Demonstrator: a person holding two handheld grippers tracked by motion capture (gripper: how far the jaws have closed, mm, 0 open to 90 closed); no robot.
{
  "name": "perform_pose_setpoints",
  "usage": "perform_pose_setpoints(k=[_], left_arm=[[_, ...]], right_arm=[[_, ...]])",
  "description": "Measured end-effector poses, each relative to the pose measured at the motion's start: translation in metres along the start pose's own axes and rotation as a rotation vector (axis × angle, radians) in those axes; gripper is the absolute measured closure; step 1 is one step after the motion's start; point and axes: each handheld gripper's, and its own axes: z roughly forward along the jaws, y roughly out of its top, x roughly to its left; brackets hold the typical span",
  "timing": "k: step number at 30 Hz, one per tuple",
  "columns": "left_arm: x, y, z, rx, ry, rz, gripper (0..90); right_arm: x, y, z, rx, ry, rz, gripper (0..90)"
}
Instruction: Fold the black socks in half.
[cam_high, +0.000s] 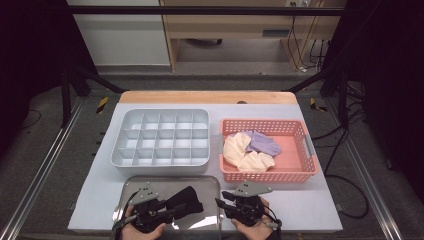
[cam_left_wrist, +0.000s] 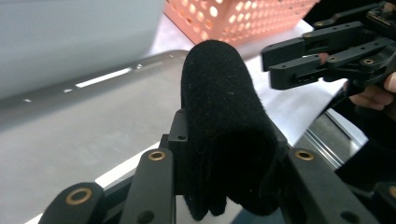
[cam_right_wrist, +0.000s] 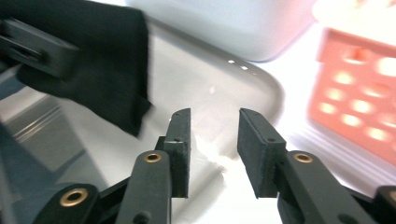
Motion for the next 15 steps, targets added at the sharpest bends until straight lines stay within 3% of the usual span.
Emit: perform_pose_setpoints(k=[7, 15], left_arm=[[0.005, 0.006, -0.007, -0.007, 0.038, 0.026, 64.9], [0.014, 0.015, -0.017, -0.019, 0.058, 0.025, 64.8]], right_arm=[[-0.02, -0.004, -0.018, -0.01, -0.089, 0.029, 57.2], [-0.041, -0.015, -0.038, -0.016, -0.203, 0.062, 50.2]])
